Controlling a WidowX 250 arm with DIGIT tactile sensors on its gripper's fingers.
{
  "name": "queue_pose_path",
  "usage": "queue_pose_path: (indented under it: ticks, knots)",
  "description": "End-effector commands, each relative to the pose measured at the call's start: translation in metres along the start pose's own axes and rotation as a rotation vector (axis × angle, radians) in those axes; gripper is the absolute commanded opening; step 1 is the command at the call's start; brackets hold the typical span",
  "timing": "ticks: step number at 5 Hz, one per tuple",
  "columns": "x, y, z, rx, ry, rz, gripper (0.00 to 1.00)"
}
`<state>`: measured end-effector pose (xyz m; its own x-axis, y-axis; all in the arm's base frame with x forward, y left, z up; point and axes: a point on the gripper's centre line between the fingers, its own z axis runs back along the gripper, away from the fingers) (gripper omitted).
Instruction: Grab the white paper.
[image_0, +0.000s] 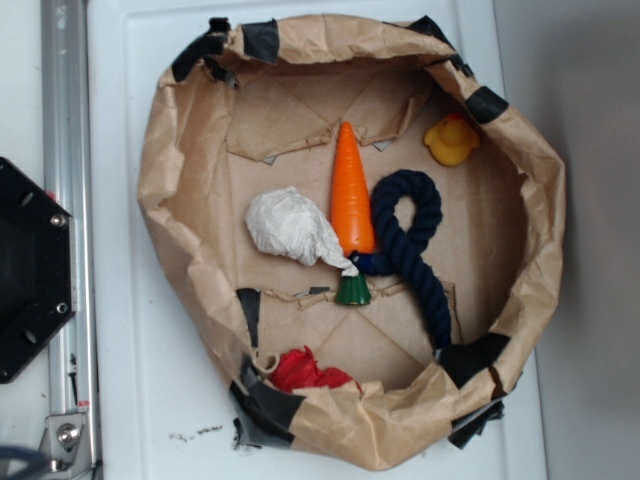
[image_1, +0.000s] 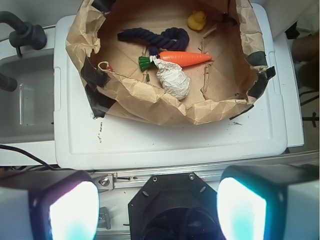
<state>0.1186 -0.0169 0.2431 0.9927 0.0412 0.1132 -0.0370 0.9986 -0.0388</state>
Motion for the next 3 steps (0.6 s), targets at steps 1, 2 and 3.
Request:
queue_pose_path:
  ticks: [1, 2, 3]
  knots:
    - [0.000, 0.000, 0.000, 0.000, 0.000, 0.000, 1.00]
    - [0.040, 0.010, -0.021, -0.045, -0.052, -0.106, 1.00]
    - [0.069, 0.021, -0.046, -0.076, -0.083, -0.199, 1.00]
